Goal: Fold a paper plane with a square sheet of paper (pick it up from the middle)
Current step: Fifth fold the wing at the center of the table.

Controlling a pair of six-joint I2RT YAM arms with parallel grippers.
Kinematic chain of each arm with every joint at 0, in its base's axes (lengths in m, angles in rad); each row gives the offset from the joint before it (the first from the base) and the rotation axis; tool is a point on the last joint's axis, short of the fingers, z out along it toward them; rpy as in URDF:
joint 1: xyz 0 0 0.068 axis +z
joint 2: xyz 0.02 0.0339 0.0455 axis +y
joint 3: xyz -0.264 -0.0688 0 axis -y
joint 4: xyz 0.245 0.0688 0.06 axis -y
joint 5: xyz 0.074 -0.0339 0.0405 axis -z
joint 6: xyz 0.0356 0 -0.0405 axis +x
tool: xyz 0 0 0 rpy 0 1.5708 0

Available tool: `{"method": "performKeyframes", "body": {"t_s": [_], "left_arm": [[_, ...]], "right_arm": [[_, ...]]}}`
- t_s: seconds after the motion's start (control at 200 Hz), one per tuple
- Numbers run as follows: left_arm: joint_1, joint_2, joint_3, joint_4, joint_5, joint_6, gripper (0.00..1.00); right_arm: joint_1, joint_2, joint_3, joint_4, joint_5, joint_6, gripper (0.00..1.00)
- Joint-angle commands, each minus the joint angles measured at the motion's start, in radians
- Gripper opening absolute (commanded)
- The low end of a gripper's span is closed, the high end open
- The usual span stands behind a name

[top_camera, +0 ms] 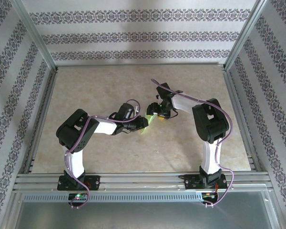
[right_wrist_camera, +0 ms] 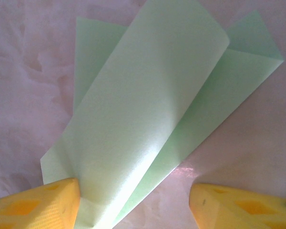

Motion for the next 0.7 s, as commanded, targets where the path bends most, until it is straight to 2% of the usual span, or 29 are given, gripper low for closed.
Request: {"method": "performKeyframes", "body": {"t_s": [0.0, 0.39, 0.695], "left_arm": [[0.01, 0.011, 0.015, -0.107, -0.04, 0.063, 0.22], [0.077, 0.023, 0.018, -0.065, 0.088, -0.016, 0.12], [0.099, 0.041, 0.029, -0.02, 0.179, -0.101, 0.1]], "right_arm": [[-0.003, 0.09, -0.039, -0.045, 0.087, 0.015, 0.72], [-0.024, 0.082, -0.05, -0.032, 0.046, 0.012, 0.72], [-0.031, 0.089, -0.038, -0.031, 0.027, -0.007, 0.71]]}}
